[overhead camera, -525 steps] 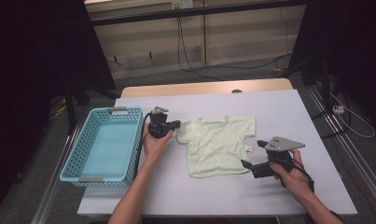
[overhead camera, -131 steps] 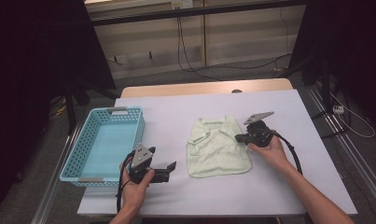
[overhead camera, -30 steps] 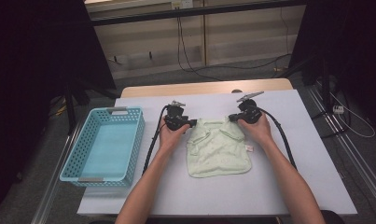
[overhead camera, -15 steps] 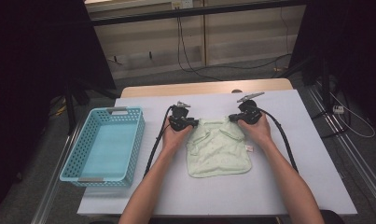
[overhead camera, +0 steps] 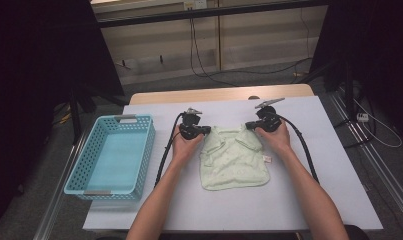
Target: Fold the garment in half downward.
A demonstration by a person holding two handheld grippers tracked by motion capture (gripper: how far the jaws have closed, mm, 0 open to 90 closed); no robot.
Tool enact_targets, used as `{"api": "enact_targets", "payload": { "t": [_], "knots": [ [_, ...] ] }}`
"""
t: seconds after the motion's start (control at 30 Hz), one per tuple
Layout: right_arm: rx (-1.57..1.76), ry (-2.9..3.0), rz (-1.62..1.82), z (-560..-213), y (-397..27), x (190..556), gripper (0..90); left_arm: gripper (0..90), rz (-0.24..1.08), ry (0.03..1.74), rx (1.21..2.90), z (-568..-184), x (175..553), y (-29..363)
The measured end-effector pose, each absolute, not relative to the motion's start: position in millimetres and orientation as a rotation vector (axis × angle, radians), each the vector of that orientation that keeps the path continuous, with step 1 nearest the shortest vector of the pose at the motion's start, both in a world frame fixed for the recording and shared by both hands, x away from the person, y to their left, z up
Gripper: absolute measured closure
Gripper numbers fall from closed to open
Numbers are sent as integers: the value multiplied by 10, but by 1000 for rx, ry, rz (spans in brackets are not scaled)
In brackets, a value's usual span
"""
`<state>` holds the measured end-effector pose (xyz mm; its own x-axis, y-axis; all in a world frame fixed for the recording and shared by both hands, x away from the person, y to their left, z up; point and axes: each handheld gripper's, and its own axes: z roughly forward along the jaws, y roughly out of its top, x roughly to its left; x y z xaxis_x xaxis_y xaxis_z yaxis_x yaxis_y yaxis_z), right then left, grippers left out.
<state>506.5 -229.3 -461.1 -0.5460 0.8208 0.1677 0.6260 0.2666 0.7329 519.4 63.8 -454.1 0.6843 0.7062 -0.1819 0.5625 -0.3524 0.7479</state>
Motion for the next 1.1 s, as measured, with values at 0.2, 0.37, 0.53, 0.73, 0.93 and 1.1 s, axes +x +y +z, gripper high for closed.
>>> {"api": "enact_targets", "payload": {
  "t": [0.2, 0.37, 0.53, 0.73, 0.93, 1.1],
  "knots": [
    [1330, 2262, 1198, -4514, -2314, 5040, 900, 894, 201, 973, 2023, -4505, 5184, 660],
    [1326, 2238, 1251, -4465, -2350, 5025, 900, 894, 204, 961, 2000, -4446, 5159, 675],
    [1308, 2215, 1304, -4385, -2351, 5007, 900, 894, 228, 942, 1982, -4368, 5126, 694],
    [1300, 2185, 1339, -4295, -2367, 4978, 900, 893, 250, 942, 1960, -4291, 5123, 735],
    [1289, 2170, 1354, -4257, -2356, 4971, 900, 894, 256, 941, 1947, -4271, 5119, 728],
    [1297, 2142, 1362, -4245, -2362, 4974, 900, 894, 259, 942, 1934, -4257, 5132, 734]
  ]
}}
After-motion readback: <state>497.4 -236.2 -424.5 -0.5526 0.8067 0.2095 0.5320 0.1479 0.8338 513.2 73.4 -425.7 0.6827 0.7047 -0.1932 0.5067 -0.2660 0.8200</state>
